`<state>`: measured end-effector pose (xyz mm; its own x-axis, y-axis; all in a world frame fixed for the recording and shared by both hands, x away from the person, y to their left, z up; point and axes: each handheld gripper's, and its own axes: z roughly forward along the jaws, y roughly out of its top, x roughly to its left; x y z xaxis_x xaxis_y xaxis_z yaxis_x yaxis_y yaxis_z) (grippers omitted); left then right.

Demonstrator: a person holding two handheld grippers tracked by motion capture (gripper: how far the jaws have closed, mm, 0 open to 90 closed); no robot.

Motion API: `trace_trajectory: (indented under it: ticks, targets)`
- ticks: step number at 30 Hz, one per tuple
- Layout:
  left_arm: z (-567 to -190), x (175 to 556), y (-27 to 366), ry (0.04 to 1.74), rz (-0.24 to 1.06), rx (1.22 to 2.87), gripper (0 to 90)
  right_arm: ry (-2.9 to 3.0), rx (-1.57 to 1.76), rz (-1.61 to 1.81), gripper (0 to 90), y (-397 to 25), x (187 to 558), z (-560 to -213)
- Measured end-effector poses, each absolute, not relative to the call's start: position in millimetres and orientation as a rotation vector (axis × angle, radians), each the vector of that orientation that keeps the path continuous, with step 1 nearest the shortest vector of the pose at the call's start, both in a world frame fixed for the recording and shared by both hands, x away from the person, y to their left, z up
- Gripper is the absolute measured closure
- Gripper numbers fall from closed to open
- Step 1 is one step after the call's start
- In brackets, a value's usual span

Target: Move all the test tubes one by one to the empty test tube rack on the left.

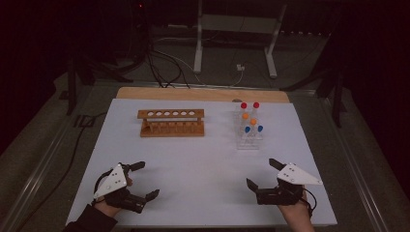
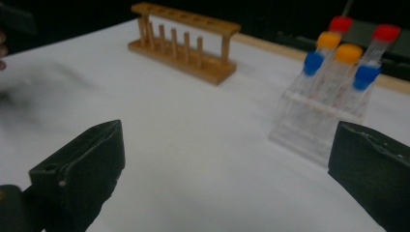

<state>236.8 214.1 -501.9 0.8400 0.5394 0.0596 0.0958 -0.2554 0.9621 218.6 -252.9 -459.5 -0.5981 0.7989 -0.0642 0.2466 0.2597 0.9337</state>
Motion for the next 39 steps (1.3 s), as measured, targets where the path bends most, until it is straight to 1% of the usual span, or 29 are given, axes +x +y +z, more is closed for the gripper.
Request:
trace_trajectory:
  ticks: [11,15,18,19,20,22,25,26,35,37,39]
  targets:
    - [-500.7,235.1,212.1,0.479,0.458,1.799,0.5,1.9,0.926,1.393,0.0,-255.0,228.3,-439.7]
    - [-500.4,234.7,212.3,0.476,0.45,1.797,0.5,1.855,0.961,1.43,0.0,-262.7,241.8,-432.2]
    - [-500.2,234.4,212.3,0.478,0.454,1.797,0.5,1.828,0.967,1.397,0.0,-267.1,252.6,-429.3]
    - [-500.2,234.2,212.3,0.477,0.456,1.798,0.5,1.828,0.967,1.397,0.0,-267.1,252.6,-429.3]
    - [-500.3,234.0,212.0,0.476,0.454,1.8,0.5,1.821,0.98,1.396,0.0,-272.0,263.0,-429.2]
    - [-500.0,233.9,212.0,0.476,0.456,1.799,0.5,1.829,0.993,1.392,0.0,-276.6,272.1,-429.5]
    - [-499.5,234.1,212.5,0.484,0.448,1.788,0.5,1.847,1.027,1.387,0.0,-280.3,279.5,-429.6]
    - [-499.6,234.0,212.5,0.481,0.452,1.786,0.5,1.879,1.056,1.398,0.0,-282.6,288.9,-429.4]
    - [-500.6,234.2,211.6,0.479,0.449,1.797,0.5,1.849,1.095,1.301,0.0,-277.1,314.1,-432.5]
    - [-500.9,234.4,211.2,0.48,0.454,1.799,0.5,1.859,1.115,1.291,1.9,-276.1,321.0,-434.5]
    - [-500.8,234.3,211.2,0.479,0.451,1.799,0.5,1.864,1.153,1.262,5.8,-276.2,329.9,-438.5]
